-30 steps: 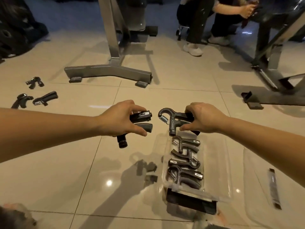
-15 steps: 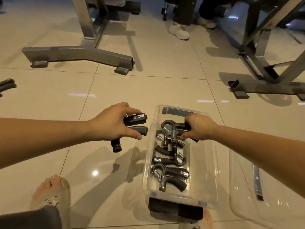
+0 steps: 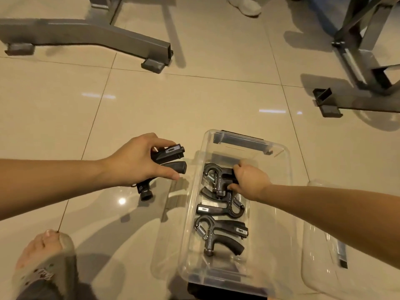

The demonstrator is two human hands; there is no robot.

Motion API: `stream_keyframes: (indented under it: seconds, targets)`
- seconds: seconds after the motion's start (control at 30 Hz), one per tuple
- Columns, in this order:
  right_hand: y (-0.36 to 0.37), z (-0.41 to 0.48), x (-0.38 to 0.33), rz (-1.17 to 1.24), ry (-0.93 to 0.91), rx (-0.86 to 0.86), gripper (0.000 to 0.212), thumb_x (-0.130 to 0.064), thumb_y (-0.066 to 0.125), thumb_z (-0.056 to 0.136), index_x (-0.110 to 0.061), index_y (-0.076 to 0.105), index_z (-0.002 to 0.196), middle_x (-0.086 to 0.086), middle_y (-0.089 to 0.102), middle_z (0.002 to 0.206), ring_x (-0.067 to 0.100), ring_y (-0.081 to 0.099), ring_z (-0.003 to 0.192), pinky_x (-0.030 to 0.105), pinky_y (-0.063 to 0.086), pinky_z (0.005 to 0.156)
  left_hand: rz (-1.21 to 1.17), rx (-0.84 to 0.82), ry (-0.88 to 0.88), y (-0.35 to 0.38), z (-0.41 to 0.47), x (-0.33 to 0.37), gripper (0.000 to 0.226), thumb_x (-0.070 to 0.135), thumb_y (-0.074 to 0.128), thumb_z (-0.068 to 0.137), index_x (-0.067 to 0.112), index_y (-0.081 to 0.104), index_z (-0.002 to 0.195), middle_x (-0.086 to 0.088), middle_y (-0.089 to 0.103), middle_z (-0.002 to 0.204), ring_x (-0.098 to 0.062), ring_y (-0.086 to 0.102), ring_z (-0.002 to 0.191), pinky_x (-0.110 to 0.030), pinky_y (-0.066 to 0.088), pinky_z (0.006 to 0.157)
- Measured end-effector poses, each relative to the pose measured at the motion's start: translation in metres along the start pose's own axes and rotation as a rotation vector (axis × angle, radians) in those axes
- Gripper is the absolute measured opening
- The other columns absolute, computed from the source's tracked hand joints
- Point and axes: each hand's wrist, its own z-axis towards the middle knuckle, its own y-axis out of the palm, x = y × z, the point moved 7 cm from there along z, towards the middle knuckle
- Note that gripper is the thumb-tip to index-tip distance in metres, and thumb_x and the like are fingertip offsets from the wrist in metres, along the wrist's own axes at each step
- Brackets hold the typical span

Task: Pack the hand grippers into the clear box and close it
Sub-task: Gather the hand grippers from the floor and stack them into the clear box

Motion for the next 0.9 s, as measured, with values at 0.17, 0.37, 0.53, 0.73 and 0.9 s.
stream_keyframes:
  seconds: [0.17, 0.37, 0.53, 0.73, 0.9]
  targets:
    - [0.003, 0.009, -0.006, -0.22, -0.052, 0.048, 0.051, -0.054, 0.053, 0.097, -0.01, 0.056, 0.122, 0.009, 0.057, 0.115, 0.026, 0.064, 0.092, 0.036, 0.052, 0.075, 0.012, -0.014, -0.013, 0.004, 0.012, 0.001, 0.082, 0.068, 0.085, 0.045, 0.041, 0.066, 0.119, 0.007, 0.06, 0.106, -0.007, 0.058, 0.098, -0.017, 0.044, 0.084]
    - [0.007, 0.012, -0.01, -0.341, -0.106, 0.028, 0.055, -0.064, 0.052, 0.093, -0.014, 0.065, 0.11, 0.008, 0.053, 0.116, 0.023, 0.057, 0.095, 0.034, 0.044, 0.065, -0.045, -0.02, -0.041, 0.01, 0.014, 0.001, 0.066, 0.051, 0.09, 0.052, 0.044, 0.067, 0.114, 0.008, 0.061, 0.107, -0.006, 0.06, 0.096, -0.015, 0.042, 0.078]
    - [0.002, 0.013, -0.009, -0.316, -0.084, 0.013, 0.048, -0.055, 0.052, 0.097, -0.011, 0.059, 0.112, 0.002, 0.067, 0.094, 0.021, 0.061, 0.074, 0.032, 0.043, 0.06, -0.07, -0.03, -0.054, 0.012, 0.011, 0.001, 0.07, 0.056, 0.087, 0.047, 0.044, 0.068, 0.113, 0.009, 0.062, 0.106, -0.007, 0.061, 0.094, -0.019, 0.045, 0.078]
    - [-0.004, 0.017, -0.016, -0.271, -0.073, 0.05, 0.045, -0.049, 0.057, 0.098, -0.009, 0.051, 0.118, 0.004, 0.07, 0.091, 0.025, 0.06, 0.071, 0.033, 0.04, 0.058, -0.088, -0.024, -0.044, 0.01, 0.006, 0.004, 0.071, 0.058, 0.086, 0.045, 0.045, 0.067, 0.113, 0.011, 0.061, 0.105, -0.004, 0.061, 0.095, -0.016, 0.043, 0.077]
    - [-0.021, 0.019, -0.017, -0.203, -0.08, 0.106, 0.046, -0.052, 0.055, 0.097, -0.012, 0.049, 0.12, 0.0, 0.065, 0.083, 0.023, 0.06, 0.07, 0.032, 0.044, 0.056, -0.06, -0.019, -0.048, 0.009, -0.001, 0.005, 0.075, 0.056, 0.089, 0.049, 0.04, 0.067, 0.119, 0.01, 0.06, 0.106, -0.005, 0.06, 0.095, -0.016, 0.043, 0.078]
